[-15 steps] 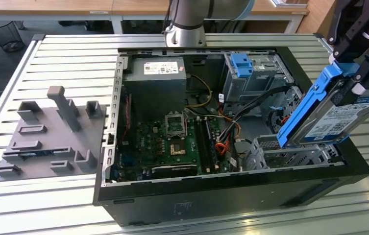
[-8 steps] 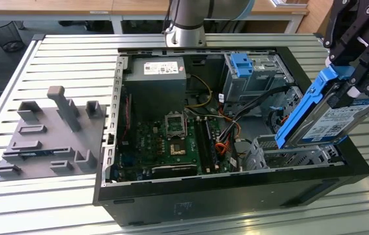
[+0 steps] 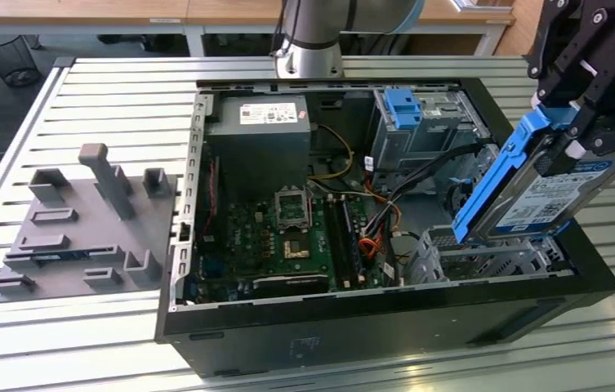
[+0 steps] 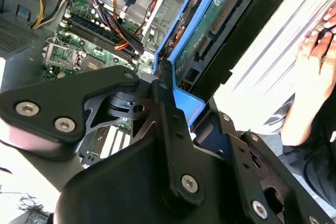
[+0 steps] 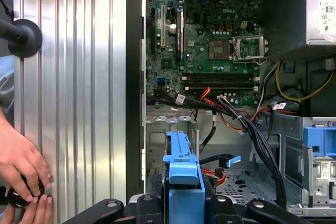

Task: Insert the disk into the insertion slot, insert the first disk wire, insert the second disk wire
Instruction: 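Insert the disk into the insertion slot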

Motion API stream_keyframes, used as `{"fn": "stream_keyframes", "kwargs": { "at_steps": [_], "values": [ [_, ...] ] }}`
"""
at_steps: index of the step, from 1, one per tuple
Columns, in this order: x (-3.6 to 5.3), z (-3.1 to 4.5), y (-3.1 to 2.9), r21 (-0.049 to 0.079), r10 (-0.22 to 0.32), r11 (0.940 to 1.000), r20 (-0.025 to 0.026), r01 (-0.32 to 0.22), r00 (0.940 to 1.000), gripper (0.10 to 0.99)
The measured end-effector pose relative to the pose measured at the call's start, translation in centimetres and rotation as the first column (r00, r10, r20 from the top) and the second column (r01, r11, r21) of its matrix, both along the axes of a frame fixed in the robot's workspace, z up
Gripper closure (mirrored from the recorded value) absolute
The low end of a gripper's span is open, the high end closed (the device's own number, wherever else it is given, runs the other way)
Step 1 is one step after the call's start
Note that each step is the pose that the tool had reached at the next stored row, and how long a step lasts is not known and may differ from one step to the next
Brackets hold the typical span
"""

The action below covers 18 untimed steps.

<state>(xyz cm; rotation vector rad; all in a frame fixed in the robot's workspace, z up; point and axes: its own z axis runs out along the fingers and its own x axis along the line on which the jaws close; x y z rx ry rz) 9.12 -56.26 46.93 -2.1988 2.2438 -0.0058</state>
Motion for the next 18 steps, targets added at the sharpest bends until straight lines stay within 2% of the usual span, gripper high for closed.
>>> {"fn": "stream_keyframes", "kwargs": {
  "at_steps": [9,18],
  "values": [
    [-0.24,-0.77,0.27,0.000,-0.006,1.0000,0.0001,0.006,1.0000,0.718],
    [-0.60,-1.72,0.80,0.000,-0.006,1.0000,0.0001,0.006,1.0000,0.718]
  ]
}}
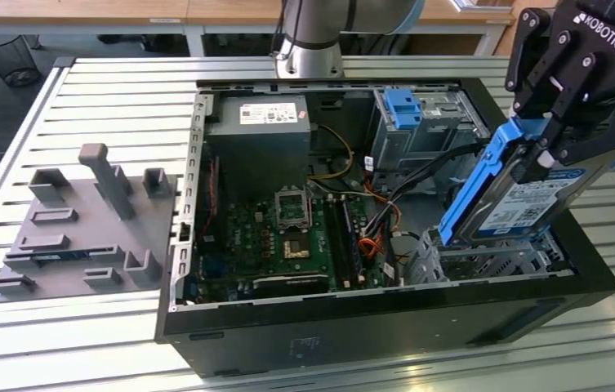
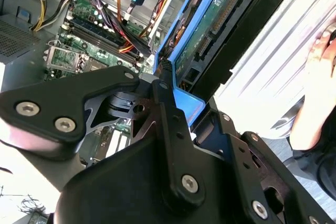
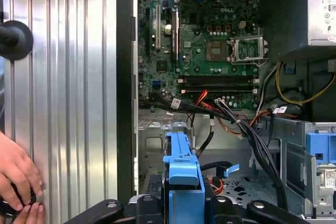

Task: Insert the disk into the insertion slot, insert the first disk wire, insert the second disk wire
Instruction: 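Insert the disk into the insertion slot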

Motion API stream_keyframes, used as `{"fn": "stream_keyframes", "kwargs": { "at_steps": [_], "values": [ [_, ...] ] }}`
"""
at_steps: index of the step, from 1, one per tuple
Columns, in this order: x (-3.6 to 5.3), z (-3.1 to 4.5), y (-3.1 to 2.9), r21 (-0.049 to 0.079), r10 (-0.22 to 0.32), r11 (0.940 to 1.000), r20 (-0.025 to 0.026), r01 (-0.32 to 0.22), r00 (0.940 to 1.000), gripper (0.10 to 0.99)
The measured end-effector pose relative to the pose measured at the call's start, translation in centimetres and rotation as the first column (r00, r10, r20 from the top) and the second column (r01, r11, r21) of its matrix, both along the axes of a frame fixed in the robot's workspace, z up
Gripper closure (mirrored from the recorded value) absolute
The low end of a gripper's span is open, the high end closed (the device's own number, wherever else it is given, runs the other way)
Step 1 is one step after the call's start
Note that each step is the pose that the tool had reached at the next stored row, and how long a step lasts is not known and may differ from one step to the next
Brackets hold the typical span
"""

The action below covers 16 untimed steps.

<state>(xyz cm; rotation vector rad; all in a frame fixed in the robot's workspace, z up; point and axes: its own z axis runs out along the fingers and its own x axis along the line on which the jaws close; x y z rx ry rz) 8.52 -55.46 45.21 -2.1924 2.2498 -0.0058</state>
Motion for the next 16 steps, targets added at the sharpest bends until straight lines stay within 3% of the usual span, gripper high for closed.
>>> {"fn": "stream_keyframes", "kwargs": {
  "at_steps": [16],
  "values": [
    [-0.28,-1.06,0.31,0.000,0.006,1.0000,0.0000,-0.006,1.0000,0.718]
  ]
}}
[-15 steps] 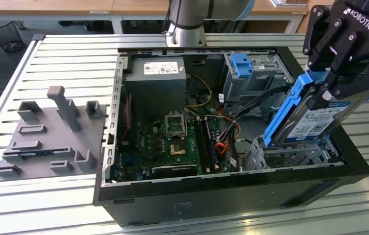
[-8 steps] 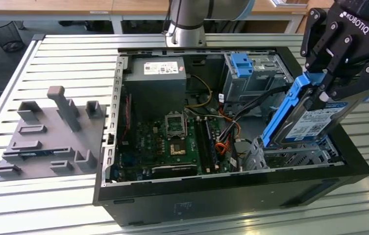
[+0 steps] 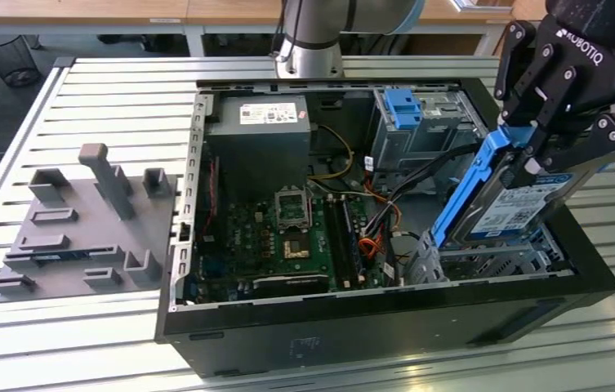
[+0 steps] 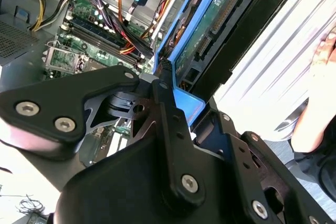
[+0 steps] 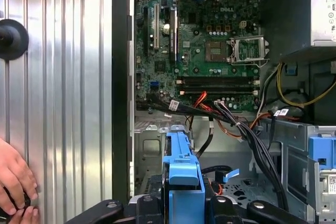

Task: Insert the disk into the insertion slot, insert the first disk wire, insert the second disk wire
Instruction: 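Insert the disk into the insertion slot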

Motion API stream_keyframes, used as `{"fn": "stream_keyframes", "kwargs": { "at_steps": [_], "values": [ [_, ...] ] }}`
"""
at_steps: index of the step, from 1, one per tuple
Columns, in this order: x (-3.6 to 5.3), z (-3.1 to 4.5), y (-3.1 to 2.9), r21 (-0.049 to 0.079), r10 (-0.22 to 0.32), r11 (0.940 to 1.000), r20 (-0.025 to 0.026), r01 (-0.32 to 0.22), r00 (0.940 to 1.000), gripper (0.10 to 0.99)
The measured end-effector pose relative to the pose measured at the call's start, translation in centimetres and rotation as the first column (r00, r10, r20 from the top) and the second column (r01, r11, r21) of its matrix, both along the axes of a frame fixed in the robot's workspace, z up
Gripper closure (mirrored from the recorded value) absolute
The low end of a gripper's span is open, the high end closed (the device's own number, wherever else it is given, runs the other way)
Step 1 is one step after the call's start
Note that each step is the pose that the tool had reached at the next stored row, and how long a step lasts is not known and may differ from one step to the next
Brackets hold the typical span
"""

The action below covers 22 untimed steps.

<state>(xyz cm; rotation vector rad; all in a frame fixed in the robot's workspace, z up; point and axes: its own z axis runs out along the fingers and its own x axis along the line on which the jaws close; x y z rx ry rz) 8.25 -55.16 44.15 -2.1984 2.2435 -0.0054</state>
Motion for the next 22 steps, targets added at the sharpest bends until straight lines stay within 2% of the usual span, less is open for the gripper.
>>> {"fn": "stream_keyframes", "kwargs": {
  "at_steps": [11,22],
  "values": [
    [-0.02,-0.61,0.07,0.000,0.001,1.0000,-0.0008,-0.001,1.0000,0.718],
    [-0.02,-1.48,0.07,0.000,0.001,1.0000,-0.0123,-0.001,0.9999,0.718]
  ]
}}
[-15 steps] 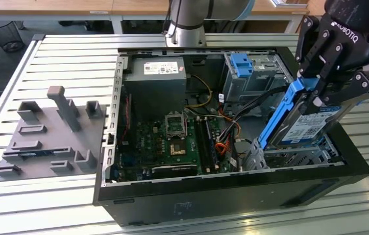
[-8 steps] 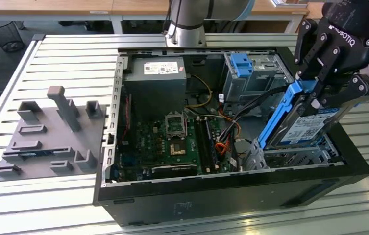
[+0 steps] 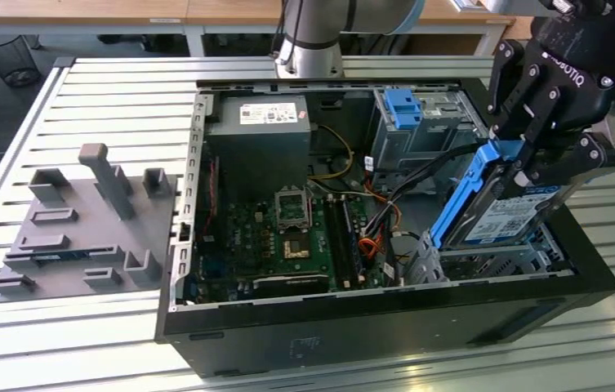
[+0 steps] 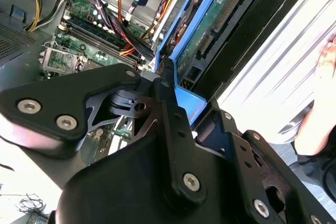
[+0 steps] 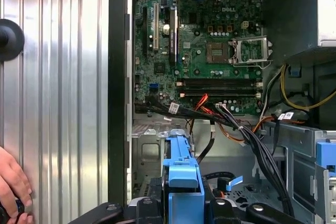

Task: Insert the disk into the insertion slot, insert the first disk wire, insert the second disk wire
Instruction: 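Insert the disk into the insertion slot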

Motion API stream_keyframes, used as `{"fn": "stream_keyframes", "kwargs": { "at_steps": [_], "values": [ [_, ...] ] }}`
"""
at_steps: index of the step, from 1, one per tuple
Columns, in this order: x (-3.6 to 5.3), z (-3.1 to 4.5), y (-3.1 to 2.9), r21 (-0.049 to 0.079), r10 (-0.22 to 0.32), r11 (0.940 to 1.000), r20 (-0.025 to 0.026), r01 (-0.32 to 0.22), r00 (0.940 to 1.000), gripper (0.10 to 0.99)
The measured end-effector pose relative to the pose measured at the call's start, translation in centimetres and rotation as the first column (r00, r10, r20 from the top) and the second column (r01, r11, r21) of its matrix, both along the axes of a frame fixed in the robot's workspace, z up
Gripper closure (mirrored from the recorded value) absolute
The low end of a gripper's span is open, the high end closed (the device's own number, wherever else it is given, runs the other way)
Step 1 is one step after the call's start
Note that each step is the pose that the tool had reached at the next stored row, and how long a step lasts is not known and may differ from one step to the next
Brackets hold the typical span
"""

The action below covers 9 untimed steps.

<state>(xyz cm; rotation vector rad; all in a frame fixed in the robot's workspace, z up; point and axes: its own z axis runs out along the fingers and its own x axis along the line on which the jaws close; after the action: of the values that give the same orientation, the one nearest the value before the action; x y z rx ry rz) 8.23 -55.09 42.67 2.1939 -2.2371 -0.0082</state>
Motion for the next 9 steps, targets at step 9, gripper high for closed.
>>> {"fn": "stream_keyframes", "kwargs": {
  "at_steps": [9],
  "values": [
    [0.00,-0.16,0.00,0.000,0.000,1.0000,-0.0007,0.000,1.0000,0.718]
  ]
}}
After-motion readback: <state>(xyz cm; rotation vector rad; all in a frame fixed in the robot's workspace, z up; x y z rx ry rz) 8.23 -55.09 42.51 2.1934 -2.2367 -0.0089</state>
